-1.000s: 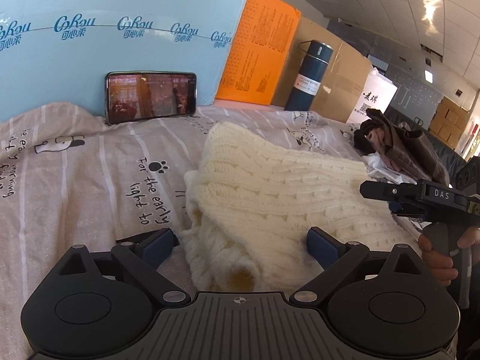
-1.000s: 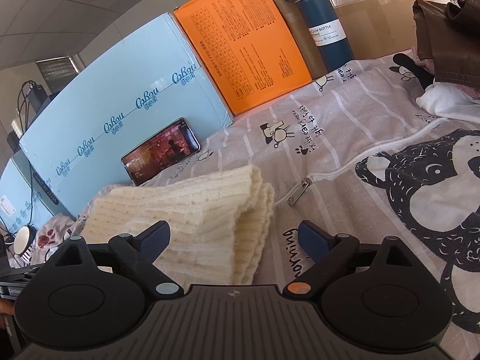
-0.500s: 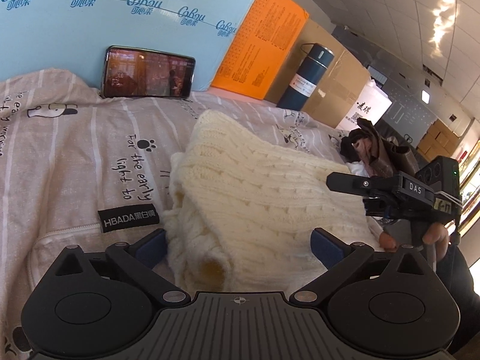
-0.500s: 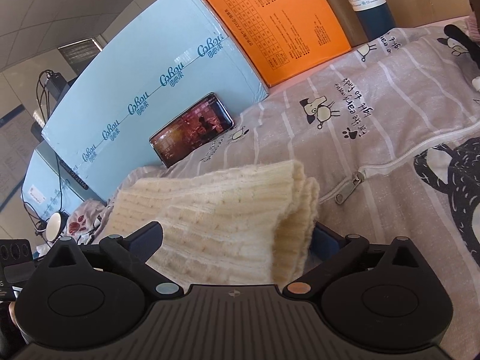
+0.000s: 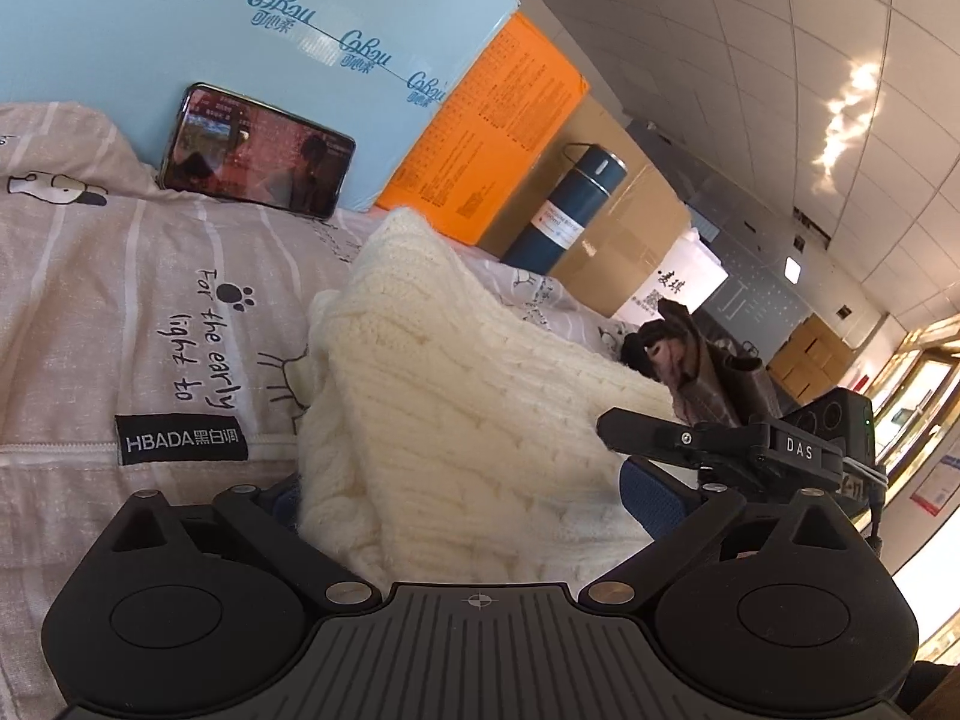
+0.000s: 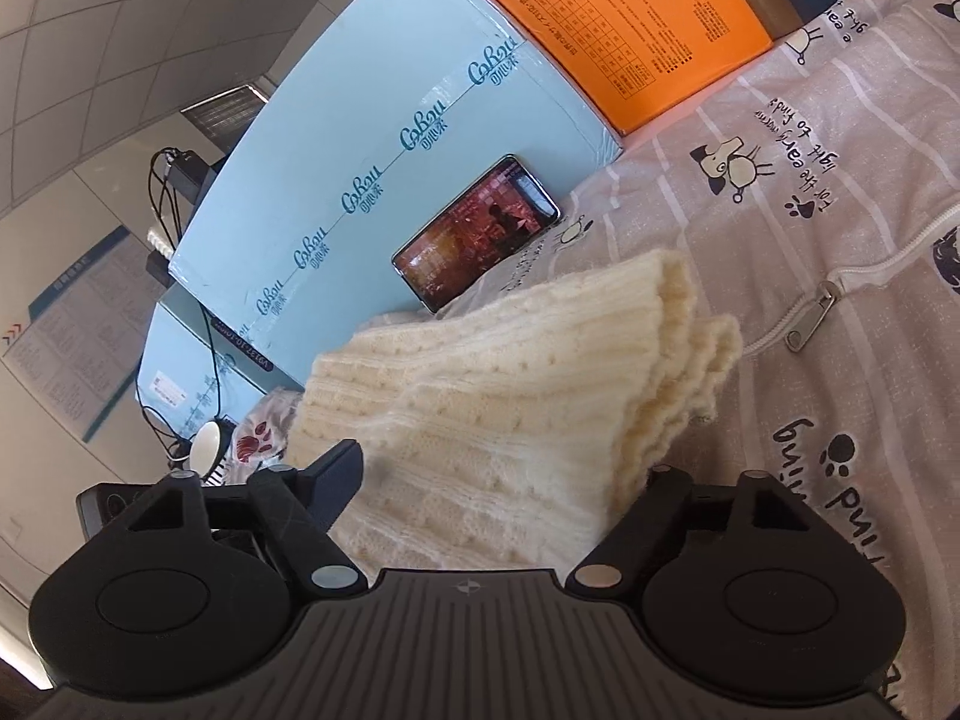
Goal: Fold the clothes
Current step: 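Grasp the folded sweater edges with both grippers and lift it, then carry the folded sweater with both grippers to the pink table by the bowl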
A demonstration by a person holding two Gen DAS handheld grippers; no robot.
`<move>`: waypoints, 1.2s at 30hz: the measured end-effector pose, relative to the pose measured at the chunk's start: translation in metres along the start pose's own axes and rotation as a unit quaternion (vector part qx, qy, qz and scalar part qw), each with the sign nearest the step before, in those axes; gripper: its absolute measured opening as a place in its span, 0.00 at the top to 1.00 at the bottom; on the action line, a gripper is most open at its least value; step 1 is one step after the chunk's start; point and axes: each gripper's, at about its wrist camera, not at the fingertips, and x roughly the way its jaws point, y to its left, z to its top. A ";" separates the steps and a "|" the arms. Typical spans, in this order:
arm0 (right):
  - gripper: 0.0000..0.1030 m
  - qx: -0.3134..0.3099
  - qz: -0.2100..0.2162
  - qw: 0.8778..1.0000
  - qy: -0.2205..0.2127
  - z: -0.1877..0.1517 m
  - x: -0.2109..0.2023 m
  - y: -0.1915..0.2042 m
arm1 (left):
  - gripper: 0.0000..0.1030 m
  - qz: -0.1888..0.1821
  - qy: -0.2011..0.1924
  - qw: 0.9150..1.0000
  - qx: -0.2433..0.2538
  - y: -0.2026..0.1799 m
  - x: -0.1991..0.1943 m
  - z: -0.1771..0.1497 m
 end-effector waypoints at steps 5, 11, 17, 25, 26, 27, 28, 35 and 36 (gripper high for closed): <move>0.65 -0.042 -0.006 0.999 -0.016 -0.005 -0.002 0.005 | 0.48 -0.003 -0.011 1.000 -0.021 0.007 -0.003 0.000; 0.78 -0.067 -0.012 0.997 -0.036 -0.010 -0.005 0.015 | 0.58 -0.018 -0.024 0.999 -0.018 0.001 -0.017 0.001; 0.79 -0.043 -0.017 0.996 -0.075 -0.015 -0.005 0.054 | 0.58 -0.022 -0.063 0.998 -0.004 -0.005 -0.057 0.014; 0.79 -0.083 0.031 0.992 -0.095 -0.008 0.030 0.145 | 0.58 0.029 -0.167 0.985 0.044 0.001 -0.155 0.031; 0.79 -0.087 0.041 0.991 -0.092 -0.007 0.040 0.157 | 0.58 0.039 -0.180 0.982 0.047 0.004 -0.167 0.033; 0.79 -0.091 0.051 0.991 -0.089 -0.005 0.050 0.169 | 0.58 0.050 -0.192 0.979 0.047 0.007 -0.180 0.034; 0.79 -0.094 0.061 0.990 -0.085 -0.004 0.060 0.181 | 0.58 0.062 -0.203 0.976 0.048 0.011 -0.193 0.036; 0.79 -0.106 0.107 0.987 -0.062 -0.002 0.139 0.252 | 0.58 0.125 -0.299 0.945 0.039 0.048 -0.259 0.043; 0.79 -0.102 0.113 0.987 -0.060 -0.002 0.151 0.259 | 0.58 0.129 -0.319 0.938 0.035 0.058 -0.266 0.040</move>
